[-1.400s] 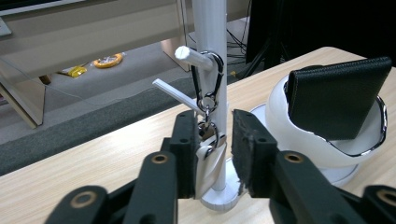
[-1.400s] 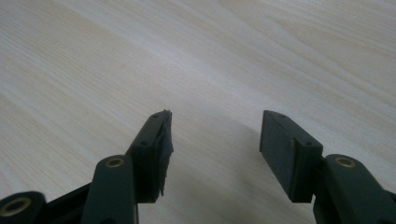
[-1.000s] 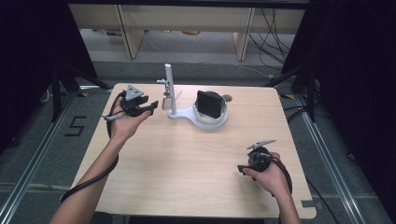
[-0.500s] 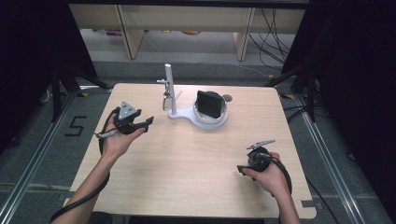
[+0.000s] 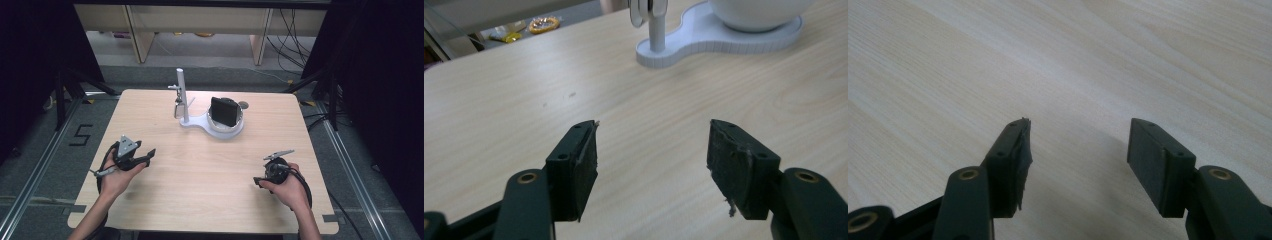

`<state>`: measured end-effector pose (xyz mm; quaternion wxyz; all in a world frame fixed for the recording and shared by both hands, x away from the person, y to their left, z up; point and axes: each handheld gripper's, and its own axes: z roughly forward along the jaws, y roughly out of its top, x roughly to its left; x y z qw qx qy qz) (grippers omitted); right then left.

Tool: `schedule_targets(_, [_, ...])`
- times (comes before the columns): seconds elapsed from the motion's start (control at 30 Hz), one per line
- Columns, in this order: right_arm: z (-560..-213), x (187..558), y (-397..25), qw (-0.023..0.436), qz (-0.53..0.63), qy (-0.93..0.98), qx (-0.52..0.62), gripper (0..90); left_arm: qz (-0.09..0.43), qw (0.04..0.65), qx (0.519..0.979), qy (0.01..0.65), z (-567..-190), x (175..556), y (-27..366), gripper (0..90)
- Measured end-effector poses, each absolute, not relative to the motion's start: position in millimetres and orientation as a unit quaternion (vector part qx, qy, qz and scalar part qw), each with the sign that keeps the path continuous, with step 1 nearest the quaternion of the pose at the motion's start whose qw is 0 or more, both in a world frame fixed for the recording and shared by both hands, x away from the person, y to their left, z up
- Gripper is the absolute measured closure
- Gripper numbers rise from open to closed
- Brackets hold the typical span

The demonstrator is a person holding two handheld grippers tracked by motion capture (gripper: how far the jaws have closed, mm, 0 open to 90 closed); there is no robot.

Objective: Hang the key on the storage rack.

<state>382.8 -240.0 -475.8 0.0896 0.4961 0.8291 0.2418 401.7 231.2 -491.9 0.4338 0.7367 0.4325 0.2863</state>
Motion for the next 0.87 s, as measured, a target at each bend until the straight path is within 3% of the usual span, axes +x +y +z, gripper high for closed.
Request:
schedule_targets(0.33, [-476, 382, -239, 0.092, 0.243, 0.828, 0.497, 43.6, 0.269, 0.440, 0.728, 0.453, -521, 388, 234, 36.2])
schedule_targets(0.87, [-475, 381, -238, 0.094, 0.247, 0.830, 0.492, 43.6, 0.292, 0.435, 0.725, 0.447, -523, 382, 233, 37.8])
